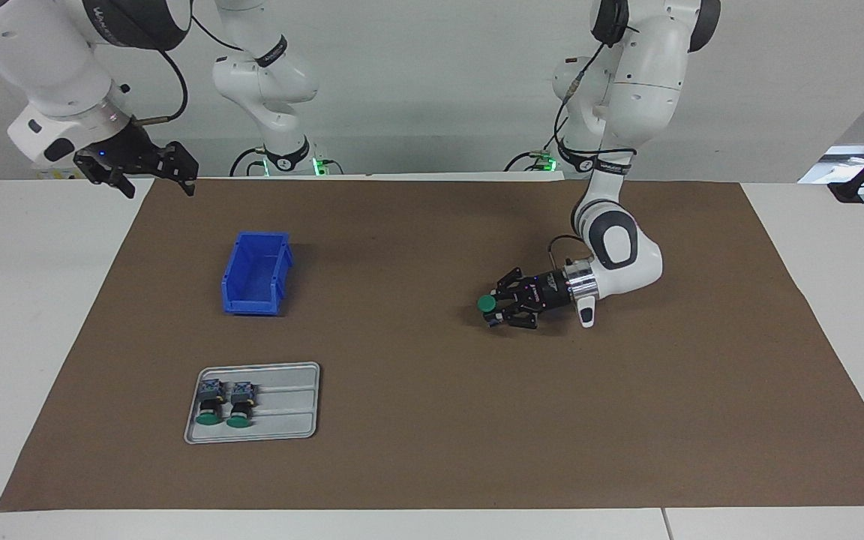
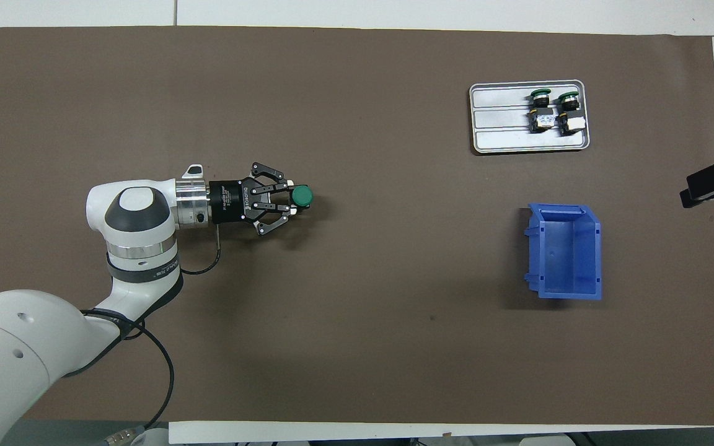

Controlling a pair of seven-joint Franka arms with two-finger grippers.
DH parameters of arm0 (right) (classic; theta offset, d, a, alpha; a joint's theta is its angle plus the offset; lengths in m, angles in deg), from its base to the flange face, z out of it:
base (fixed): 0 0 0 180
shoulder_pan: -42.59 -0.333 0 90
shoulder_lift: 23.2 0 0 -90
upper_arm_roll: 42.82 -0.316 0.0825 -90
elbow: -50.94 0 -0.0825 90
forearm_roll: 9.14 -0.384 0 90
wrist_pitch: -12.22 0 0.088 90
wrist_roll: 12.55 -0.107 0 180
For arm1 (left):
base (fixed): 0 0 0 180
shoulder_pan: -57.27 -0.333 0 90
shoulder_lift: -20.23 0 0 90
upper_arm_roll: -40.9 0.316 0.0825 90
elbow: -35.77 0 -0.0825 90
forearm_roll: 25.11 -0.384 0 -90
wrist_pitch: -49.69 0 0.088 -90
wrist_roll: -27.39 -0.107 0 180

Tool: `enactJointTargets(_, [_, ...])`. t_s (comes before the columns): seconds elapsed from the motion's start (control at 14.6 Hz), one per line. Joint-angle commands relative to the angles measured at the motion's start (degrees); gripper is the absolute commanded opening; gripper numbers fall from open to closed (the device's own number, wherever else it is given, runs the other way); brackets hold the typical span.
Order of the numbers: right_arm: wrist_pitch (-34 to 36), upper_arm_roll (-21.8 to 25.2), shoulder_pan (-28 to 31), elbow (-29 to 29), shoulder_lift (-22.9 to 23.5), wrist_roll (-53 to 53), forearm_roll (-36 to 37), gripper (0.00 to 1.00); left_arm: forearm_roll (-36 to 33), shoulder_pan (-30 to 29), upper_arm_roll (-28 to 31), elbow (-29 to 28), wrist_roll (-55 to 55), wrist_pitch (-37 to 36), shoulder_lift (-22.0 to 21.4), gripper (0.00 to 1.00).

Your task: Place and press button with both arms

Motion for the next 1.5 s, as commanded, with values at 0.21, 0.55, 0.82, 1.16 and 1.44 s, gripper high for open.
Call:
enactJointTargets(0.21, [-0.60,-0.21,0.33,-1.44,-1.21,0.47,-0.21,1.00,1.75,0.08,0.35,-1.02,-1.47,-1.12,-0.27,0.03])
enactJointTargets(0.55, [-0.60,-0.21,0.33,-1.44,-1.30,0.47,-0.21,1.00,1.75,-0.18,0.35,-1.11,-1.47,-1.12,-0.27,0.07])
enactJointTargets(0.82, [-0.60,-0.21,0.33,-1.44,-1.30,0.47,-0.21,1.00,1.84,-0.18,0.35,-1.20,-1.56,-1.12,-0.27,0.12])
enactJointTargets(1.16, [-0.60,-0.21,0.33,-1.44,-1.30,0.47,-0.21,1.00,1.75,-0.27,0.44,-1.28,-1.56,-1.03,-0.62,0.99])
enactJointTargets(1.44, [-0.60,-0.21,0.33,-1.44,-1.30,0.47,-0.21,1.00,1.75,-0.27,0.53,-1.81,-1.38,-0.68,-1.24,1.00])
